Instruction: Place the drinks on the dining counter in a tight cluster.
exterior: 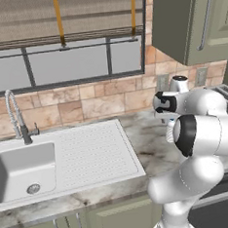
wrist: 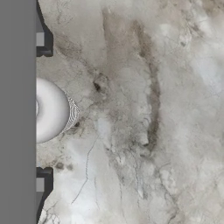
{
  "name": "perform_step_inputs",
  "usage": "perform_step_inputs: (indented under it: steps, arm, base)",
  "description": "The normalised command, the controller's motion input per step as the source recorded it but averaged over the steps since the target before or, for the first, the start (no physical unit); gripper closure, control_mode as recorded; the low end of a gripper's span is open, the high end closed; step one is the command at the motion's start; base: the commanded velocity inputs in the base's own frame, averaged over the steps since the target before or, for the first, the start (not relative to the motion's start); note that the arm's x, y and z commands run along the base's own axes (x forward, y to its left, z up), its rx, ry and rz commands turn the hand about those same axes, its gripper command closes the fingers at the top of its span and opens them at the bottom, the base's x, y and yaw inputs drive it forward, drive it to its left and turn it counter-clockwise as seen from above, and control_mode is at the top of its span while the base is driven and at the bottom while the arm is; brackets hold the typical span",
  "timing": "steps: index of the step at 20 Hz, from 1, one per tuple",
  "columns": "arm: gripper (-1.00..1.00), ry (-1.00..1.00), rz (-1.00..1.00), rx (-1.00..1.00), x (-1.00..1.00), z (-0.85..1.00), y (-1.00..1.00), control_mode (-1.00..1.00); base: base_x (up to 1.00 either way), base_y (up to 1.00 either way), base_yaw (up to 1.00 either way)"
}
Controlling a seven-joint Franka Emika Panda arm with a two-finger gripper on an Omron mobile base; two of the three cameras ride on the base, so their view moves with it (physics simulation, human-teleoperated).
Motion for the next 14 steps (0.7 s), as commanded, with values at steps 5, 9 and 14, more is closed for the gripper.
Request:
perform_step_inputs:
  steps: [5, 9, 14]
  arm:
    - [-1.0, 0.0, 0.0, 0.0, 0.0, 0.01, 0.0, -1.0]
    - [-1.0, 0.0, 0.0, 0.0, 0.0, 0.0, 0.0, -1.0]
    - [-1.0, 0.0, 0.0, 0.0, -0.08, 0.0, 0.01, -1.0]
  base:
    - [0.0, 0.0, 0.0]
    - [0.0, 0.0, 0.0]
    - [0.0, 0.0, 0.0]
